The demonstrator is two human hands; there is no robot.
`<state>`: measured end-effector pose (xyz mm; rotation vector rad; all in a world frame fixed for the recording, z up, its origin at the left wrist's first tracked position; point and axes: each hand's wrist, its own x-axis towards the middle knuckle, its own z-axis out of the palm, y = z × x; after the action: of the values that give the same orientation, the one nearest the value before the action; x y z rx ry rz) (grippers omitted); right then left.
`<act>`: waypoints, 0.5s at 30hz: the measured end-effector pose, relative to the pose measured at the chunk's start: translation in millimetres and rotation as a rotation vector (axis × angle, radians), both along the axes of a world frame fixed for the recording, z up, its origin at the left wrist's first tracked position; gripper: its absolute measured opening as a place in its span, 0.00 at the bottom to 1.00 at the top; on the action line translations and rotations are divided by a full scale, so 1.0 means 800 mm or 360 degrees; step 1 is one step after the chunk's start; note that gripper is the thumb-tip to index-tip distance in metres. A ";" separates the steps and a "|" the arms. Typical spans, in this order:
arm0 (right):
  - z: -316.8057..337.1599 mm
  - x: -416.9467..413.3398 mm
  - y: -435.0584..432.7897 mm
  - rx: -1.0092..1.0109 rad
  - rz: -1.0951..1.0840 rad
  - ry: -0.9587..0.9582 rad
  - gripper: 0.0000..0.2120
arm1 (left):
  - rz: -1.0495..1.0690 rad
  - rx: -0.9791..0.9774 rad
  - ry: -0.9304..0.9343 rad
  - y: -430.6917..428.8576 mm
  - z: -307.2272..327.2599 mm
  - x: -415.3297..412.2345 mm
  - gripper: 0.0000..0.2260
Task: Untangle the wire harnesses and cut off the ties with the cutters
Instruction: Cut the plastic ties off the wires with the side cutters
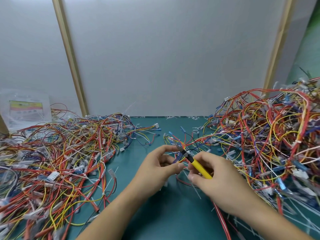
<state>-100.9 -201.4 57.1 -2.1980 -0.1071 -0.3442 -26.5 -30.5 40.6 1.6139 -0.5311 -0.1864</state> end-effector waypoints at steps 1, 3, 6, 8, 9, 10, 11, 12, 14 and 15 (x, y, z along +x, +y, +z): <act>-0.001 0.000 0.000 -0.0009 -0.0008 -0.0009 0.10 | -0.0002 0.0000 0.0005 0.000 0.001 -0.001 0.14; -0.002 -0.002 0.001 -0.0044 -0.0027 -0.0030 0.09 | 0.0003 0.0004 0.0017 0.000 0.003 -0.002 0.14; -0.004 -0.002 0.004 -0.0083 -0.0068 -0.0072 0.09 | 0.0022 -0.0013 0.0053 -0.001 0.005 -0.003 0.15; -0.005 0.000 0.005 -0.0059 -0.0088 -0.0099 0.11 | 0.0021 -0.0047 0.0069 -0.001 0.006 -0.004 0.14; -0.006 0.000 0.004 -0.0035 -0.0088 -0.0099 0.11 | 0.0017 -0.0061 0.0074 0.000 0.006 -0.004 0.14; -0.006 0.001 0.003 -0.0001 -0.0080 -0.0086 0.11 | 0.0012 -0.0069 0.0077 -0.001 0.006 -0.004 0.14; -0.006 0.002 0.002 0.0043 -0.0066 -0.0060 0.11 | 0.0006 -0.0072 0.0080 -0.001 0.006 -0.004 0.14; -0.006 0.003 0.001 0.0092 -0.0050 -0.0028 0.10 | 0.0003 -0.0075 0.0084 -0.001 0.005 -0.004 0.14; -0.005 0.005 0.000 0.0174 -0.0021 0.0019 0.09 | 0.0008 -0.0079 0.0093 -0.001 0.005 -0.002 0.15; -0.004 0.006 0.000 0.0205 -0.0010 0.0033 0.09 | 0.0011 -0.0079 0.0093 -0.001 0.004 -0.001 0.15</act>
<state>-96.5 -201.8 53.6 -2.0743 -0.0651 -0.3229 -27.1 -31.3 44.0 1.5573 -0.4817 -0.2130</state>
